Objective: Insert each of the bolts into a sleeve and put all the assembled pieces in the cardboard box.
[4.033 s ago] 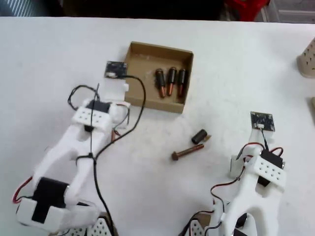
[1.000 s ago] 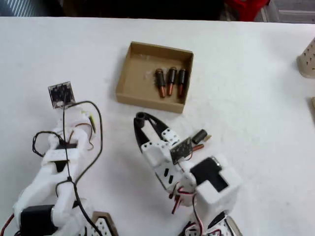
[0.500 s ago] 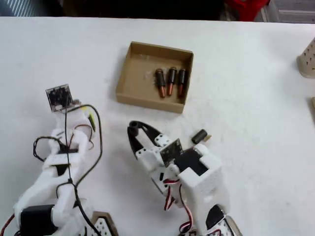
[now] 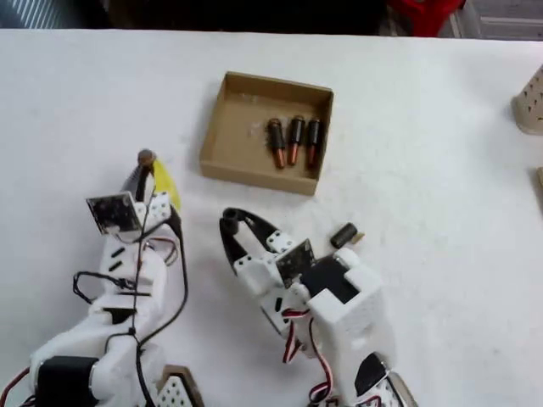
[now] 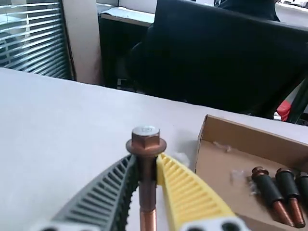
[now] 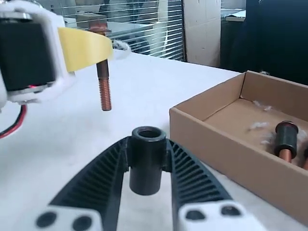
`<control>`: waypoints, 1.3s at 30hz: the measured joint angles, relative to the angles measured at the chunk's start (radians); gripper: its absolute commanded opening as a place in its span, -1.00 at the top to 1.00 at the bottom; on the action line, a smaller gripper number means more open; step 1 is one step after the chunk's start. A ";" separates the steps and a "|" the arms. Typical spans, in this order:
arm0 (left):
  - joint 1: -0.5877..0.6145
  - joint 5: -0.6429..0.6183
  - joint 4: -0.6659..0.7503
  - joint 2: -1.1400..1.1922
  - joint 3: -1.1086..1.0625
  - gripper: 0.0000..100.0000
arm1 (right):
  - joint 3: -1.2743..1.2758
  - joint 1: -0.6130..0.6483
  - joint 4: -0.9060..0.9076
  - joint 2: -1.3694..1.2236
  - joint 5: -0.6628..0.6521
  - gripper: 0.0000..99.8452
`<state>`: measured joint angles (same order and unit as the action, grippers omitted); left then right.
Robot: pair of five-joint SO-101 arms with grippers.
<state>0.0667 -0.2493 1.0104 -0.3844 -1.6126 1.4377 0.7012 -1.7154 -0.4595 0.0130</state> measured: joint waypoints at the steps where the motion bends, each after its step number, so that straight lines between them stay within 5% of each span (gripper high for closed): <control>1: -0.002 0.000 0.012 0.000 0.000 0.96 | 0.000 0.000 0.000 0.000 0.000 0.97; 13: -0.100 0.000 0.146 0.000 0.000 0.96 | -0.028 0.000 0.000 0.000 0.000 0.97; 29: -0.201 0.000 0.144 -0.094 -0.011 0.96 | -0.034 0.000 0.000 -0.003 0.000 0.97; 32: -0.203 0.000 0.049 -0.230 -0.018 0.96 | -0.037 0.000 0.005 -0.003 0.000 0.97; 39: -0.276 0.000 -0.482 -0.586 -0.020 0.96 | -0.037 0.000 0.005 -0.003 0.000 0.97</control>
<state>-0.2094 -0.2493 0.5286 -0.9705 -1.6326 1.4009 0.7012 -1.7108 -0.4626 0.0130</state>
